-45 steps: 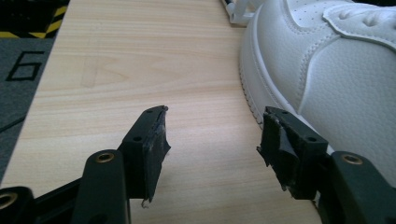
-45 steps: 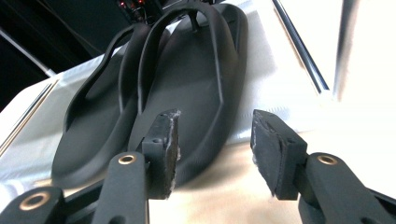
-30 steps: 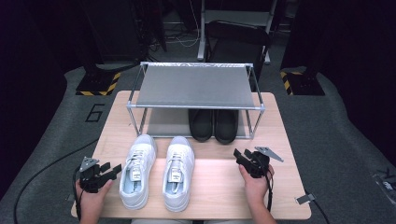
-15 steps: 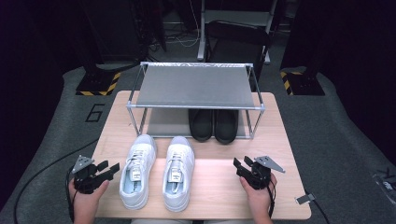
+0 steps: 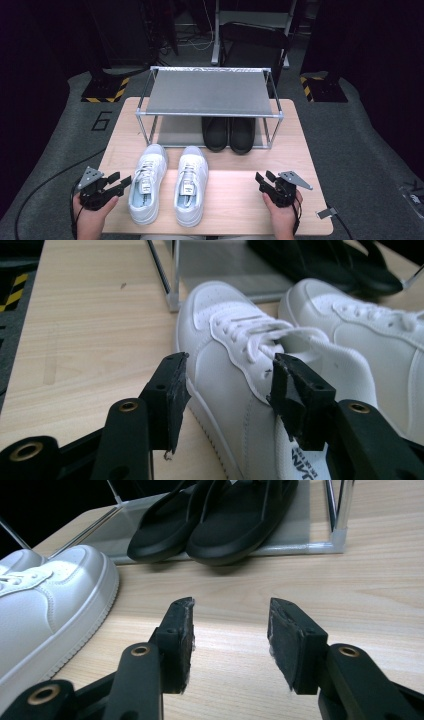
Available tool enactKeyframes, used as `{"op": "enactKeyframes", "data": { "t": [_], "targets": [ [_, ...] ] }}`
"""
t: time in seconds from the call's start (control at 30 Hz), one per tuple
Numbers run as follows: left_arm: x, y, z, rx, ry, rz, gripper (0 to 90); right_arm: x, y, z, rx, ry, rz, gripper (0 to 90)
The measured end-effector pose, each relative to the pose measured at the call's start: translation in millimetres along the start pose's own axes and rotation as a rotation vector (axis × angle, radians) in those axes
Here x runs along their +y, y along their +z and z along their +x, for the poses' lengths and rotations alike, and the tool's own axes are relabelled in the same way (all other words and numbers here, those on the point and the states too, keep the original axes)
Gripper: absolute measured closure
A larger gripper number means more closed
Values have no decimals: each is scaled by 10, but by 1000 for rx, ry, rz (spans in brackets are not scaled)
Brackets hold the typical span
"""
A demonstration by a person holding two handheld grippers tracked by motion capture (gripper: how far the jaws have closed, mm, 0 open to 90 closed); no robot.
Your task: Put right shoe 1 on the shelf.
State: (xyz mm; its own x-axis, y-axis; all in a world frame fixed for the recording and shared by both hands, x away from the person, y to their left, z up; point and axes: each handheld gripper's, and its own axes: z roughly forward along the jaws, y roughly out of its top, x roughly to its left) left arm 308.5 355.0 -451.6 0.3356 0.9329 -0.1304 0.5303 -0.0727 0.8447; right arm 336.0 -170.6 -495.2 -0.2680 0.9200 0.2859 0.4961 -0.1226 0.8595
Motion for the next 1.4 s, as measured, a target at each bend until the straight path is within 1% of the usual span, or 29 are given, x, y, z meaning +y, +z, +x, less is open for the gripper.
{"op": "enactKeyframes", "data": {
  "t": [0.03,0.07,0.13,0.17,0.23,0.33,0.37,0.43,0.47,0.53,0.57,0.6,0.7,0.73,0.77,0.8,0.83,0.87,0.9,0.93,0.97,1.0,1.07,1.1,1.2,1.23,1.27,1.33,1.4],
  "targets": [
    [-4,5,-6,7,-2,-10,476,-1,-2,3,-1,0,-3,527],
    [0,-2,-8,4,-8,-1,470,-2,-4,6,-2,1,-2,527],
    [-3,-16,-17,3,-10,-14,469,-7,-1,1,3,0,-2,524],
    [-5,-26,-24,-5,-10,-28,463,-12,-1,-2,3,3,-1,524],
    [-5,-52,-38,-31,-7,-26,453,-22,-1,-18,2,15,4,523],
    [-19,-53,-70,-34,10,-25,459,-26,4,-45,4,33,4,519],
    [-23,-48,-72,-36,24,-8,468,-29,7,-49,5,36,5,518],
    [-55,6,-85,-36,18,3,474,-35,10,-56,7,42,7,513],
    [-74,34,-85,-43,16,18,478,-38,15,-57,11,41,6,510],
    [-121,86,-99,-42,20,17,496,-41,18,-54,10,38,7,507],
    [-136,101,-97,-40,35,31,511,-42,18,-52,12,37,8,506],
    [-156,124,-100,-34,37,32,520,-42,19,-52,9,34,9,506],
    [-191,154,-86,-46,28,43,527,-46,25,-59,16,40,8,504],
    [-205,170,-87,-44,20,31,525,-47,25,-60,15,45,10,504],
    [-207,166,-80,-51,23,52,520,-48,27,-65,15,47,8,503],
    [-222,184,-84,-50,16,47,517,-49,27,-69,15,48,9,503],
    [-233,193,-80,-48,17,59,509,-49,28,-71,15,51,10,501],
    [-250,211,-77,-43,13,57,501,-49,28,-74,15,53,8,498],
    [-258,223,-72,-57,3,72,491,-49,26,-75,15,57,9,497],
    [-258,223,-72,-57,3,72,479,-49,26,-75,15,57,9,497],
    [-284,258,-70,-52,8,85,462,-52,29,-78,17,61,9,495],
    [-302,274,-70,-52,-1,67,450,-53,31,-80,20,63,8,494],
    [-307,272,-57,-57,-3,61,446,-57,35,-83,21,72,11,493],
    [-313,269,-55,-60,-9,62,447,-60,36,-90,25,73,11,492],
    [-332,266,-51,-61,-3,69,462,-66,44,-99,28,79,15,491],
    [-331,267,-53,-68,-10,75,470,-69,46,-102,27,78,15,491],
    [-336,281,-62,-59,-16,65,477,-70,46,-100,26,81,18,491],
    [-332,277,-71,-63,-19,87,494,-70,46,-96,29,81,19,490],
    [-336,286,-87,-56,-26,82,513,-70,48,-93,29,77,16,489]
  ]
}}
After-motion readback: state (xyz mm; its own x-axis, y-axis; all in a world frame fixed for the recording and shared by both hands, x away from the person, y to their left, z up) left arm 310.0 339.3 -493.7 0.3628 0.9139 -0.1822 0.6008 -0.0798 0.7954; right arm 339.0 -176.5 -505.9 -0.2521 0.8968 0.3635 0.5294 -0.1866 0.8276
